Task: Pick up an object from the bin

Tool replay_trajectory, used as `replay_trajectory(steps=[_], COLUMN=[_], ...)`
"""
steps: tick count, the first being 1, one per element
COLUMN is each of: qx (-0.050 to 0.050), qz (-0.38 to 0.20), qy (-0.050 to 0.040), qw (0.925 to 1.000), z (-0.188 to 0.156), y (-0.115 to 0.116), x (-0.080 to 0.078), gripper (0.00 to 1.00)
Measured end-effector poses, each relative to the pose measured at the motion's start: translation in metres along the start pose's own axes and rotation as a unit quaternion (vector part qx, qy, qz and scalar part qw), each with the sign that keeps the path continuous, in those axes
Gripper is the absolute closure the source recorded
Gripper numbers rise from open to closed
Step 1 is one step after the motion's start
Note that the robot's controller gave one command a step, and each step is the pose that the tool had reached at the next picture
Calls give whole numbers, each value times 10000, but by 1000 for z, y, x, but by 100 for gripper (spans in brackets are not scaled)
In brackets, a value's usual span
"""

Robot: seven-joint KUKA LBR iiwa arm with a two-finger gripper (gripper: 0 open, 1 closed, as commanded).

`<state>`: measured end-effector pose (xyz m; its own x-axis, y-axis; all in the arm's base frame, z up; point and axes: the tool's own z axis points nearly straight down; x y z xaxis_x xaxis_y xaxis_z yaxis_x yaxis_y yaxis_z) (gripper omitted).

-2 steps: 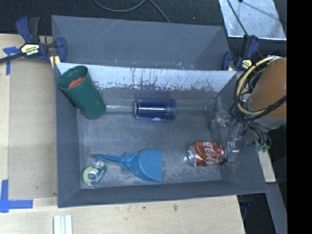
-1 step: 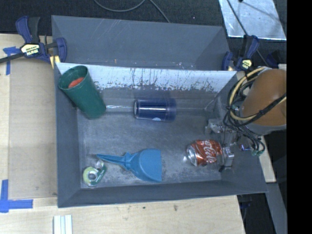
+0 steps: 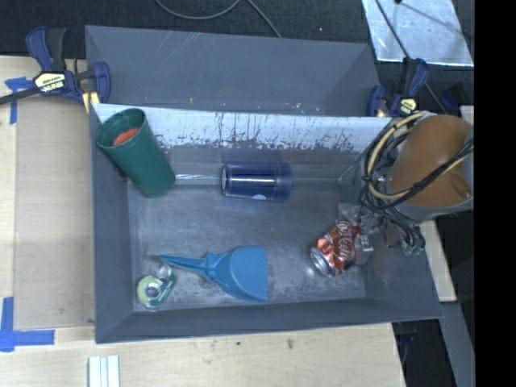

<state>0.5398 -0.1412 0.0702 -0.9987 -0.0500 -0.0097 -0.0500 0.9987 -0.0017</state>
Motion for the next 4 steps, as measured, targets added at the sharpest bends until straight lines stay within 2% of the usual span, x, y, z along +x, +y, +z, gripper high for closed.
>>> replay_trajectory(steps=[2, 4], qx=[-2, -11], qz=[-1, -2], qy=[2, 35], qw=[10000, 10000], z=[-2, -34], y=[0, 1], x=[0, 2], gripper=[100, 100])
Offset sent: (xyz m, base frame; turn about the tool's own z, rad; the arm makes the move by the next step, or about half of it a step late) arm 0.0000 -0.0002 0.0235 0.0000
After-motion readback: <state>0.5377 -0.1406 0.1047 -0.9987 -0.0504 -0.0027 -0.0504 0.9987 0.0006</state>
